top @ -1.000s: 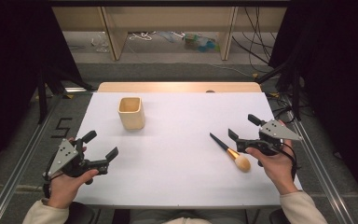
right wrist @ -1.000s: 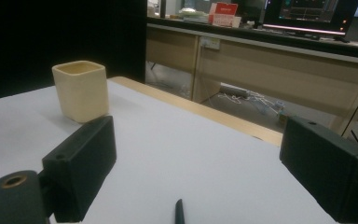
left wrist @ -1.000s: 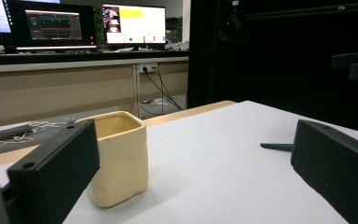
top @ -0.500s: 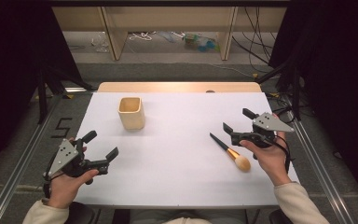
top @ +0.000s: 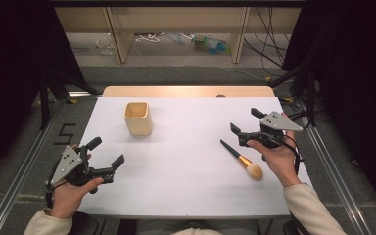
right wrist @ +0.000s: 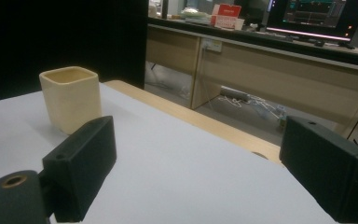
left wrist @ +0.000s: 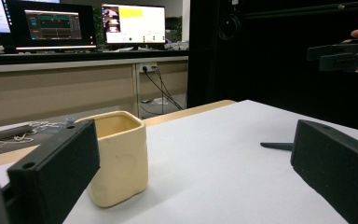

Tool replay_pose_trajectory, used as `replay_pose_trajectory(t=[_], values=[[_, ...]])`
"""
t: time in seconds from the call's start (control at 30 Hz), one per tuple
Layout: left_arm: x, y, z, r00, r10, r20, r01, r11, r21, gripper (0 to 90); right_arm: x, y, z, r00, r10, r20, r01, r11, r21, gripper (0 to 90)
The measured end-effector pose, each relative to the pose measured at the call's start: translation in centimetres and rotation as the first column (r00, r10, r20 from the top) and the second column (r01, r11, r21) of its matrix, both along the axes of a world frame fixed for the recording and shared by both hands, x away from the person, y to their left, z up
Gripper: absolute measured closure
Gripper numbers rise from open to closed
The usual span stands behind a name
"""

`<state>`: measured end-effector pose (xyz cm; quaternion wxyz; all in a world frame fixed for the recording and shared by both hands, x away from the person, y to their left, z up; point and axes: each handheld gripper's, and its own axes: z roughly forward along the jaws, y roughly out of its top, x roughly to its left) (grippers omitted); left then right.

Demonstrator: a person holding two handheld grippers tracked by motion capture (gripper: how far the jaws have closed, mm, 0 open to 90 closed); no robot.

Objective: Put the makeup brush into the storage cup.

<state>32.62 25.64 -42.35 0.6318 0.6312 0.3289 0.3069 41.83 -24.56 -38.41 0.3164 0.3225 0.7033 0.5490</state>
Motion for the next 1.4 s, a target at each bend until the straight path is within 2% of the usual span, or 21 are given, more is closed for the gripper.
replay_pose_trajectory(t=[0.1, 0.23, 0.4, 0.43, 0.5, 0.63, 0.7, 0.8, 0.9, 1.13, 1.4], values=[[0.0, 0.0, 0.0, 1.0000, 0.003, -0.003, -0.003, 1.0000, -0.007, 0.7, 0.2, 0.1, 0.1, 0.9999, 0.005, -0.014, -0.005, 1.000, -0.002, 11.8], [0.0, 0.0, 0.0, 1.0000, 0.003, -0.004, -0.003, 1.0000, -0.008, 0.7, 0.7, 0.2, 0.1, 1.0000, -0.005, 0.000, 0.005, 1.000, -0.002, 12.0], [0.0, 0.0, 0.0, 1.0000, 0.003, -0.004, -0.003, 1.0000, -0.007, 0.7, 1.1, 0.4, 0.2, 1.0000, -0.010, -0.002, 0.010, 1.000, -0.011, 12.2], [0.0, 0.0, 0.0, 1.0000, 0.003, -0.004, -0.003, 1.0000, -0.007, 0.7, 1.1, 0.4, 0.2, 0.9999, -0.005, -0.014, 0.005, 1.000, -0.012, 12.3], [0.0, 0.0, 0.0, 1.0000, 0.003, -0.005, -0.003, 1.0000, -0.008, 0.7, 1.5, 0.6, 0.3, 0.9999, -0.012, -0.004, 0.012, 1.000, -0.018, 12.8], [0.0, 0.0, -0.1, 1.0000, 0.001, -0.006, -0.001, 1.0000, -0.008, 0.7, 1.8, 0.9, 0.6, 0.9997, -0.017, -0.019, 0.016, 0.999, -0.030, 13.7], [0.0, 0.0, 0.0, 1.0000, 0.001, -0.006, -0.001, 1.0000, -0.006, 0.7, 2.1, 1.0, 0.6, 0.9996, -0.027, 0.010, 0.028, 0.999, -0.046, 13.8], [0.1, 0.0, -0.1, 1.0000, 0.000, -0.007, 0.000, 1.0000, -0.006, 0.7, 2.3, 1.2, 0.7, 0.9995, -0.030, 0.004, 0.031, 0.998, -0.055, 14.4], [0.1, 0.0, -0.1, 1.0000, -0.001, -0.009, 0.001, 1.0000, -0.008, 0.7, 2.4, 1.5, 0.5, 0.9992, -0.037, -0.017, 0.035, 0.996, -0.083, 14.6], [0.1, 0.0, -0.1, 0.9999, -0.002, -0.011, 0.002, 1.0000, -0.009, 0.8, 2.7, 2.0, 0.2, 0.9977, -0.048, -0.048, 0.043, 0.994, -0.101, 14.9], [0.1, 0.0, -0.1, 0.9999, -0.002, -0.014, 0.002, 1.0000, -0.008, 0.8, 3.2, 1.9, 0.5, 0.9904, -0.056, -0.126, 0.038, 0.990, -0.138, 15.3]])
